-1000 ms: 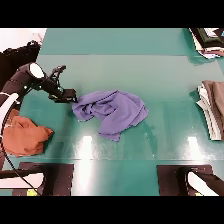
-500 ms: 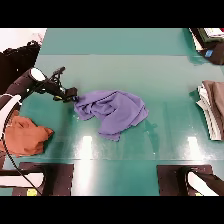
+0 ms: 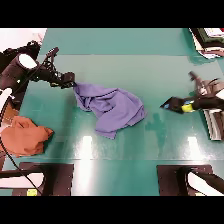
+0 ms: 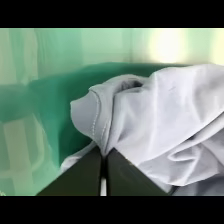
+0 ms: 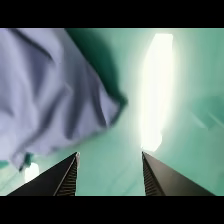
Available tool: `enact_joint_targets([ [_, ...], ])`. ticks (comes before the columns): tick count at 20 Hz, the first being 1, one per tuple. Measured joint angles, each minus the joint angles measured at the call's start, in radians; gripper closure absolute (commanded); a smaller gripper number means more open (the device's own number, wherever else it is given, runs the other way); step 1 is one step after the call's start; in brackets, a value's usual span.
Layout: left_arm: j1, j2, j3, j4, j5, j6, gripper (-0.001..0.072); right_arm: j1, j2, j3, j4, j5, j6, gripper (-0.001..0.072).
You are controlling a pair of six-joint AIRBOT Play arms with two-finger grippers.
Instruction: Fold the shirts.
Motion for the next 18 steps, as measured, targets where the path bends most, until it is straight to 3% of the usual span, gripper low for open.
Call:
enact_joint_targets([
  [6, 0.000, 0.000, 0.008, 0.000, -0.001, 0.000, 0.0684, 0.138, -0.199, -0.078, 0.127, -0.157, -0.001, 0.0292],
  [10, 0.000, 0.000, 0.009, 0.002, -0.002, 0.000, 0.0685, 0.207, -0.283, -0.032, 0.148, -0.220, -0.002, 0.0694],
  [14, 0.000, 0.027, 0.009, 0.015, 0.007, 0.000, 0.0686, 0.219, -0.296, 0.035, 0.121, -0.281, -0.002, 0.0695],
  [18, 0.000, 0.175, 0.010, 0.068, 0.060, 0.000, 0.0685, 0.156, -0.195, 0.171, 0.056, -0.245, -0.002, 0.0696],
])
